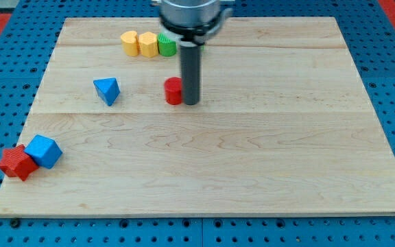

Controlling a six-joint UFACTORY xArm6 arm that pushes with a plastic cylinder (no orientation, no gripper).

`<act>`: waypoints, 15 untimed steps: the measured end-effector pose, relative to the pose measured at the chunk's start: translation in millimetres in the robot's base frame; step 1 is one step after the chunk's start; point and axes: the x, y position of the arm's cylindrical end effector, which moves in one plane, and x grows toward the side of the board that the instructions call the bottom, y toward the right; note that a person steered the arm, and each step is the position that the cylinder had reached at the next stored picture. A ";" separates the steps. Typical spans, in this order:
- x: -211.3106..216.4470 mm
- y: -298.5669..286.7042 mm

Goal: Move the red circle and blue triangle towards the red star and blue cube

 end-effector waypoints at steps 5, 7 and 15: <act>-45.5 -109.9; -40.9 -157.5; 72.9 -128.6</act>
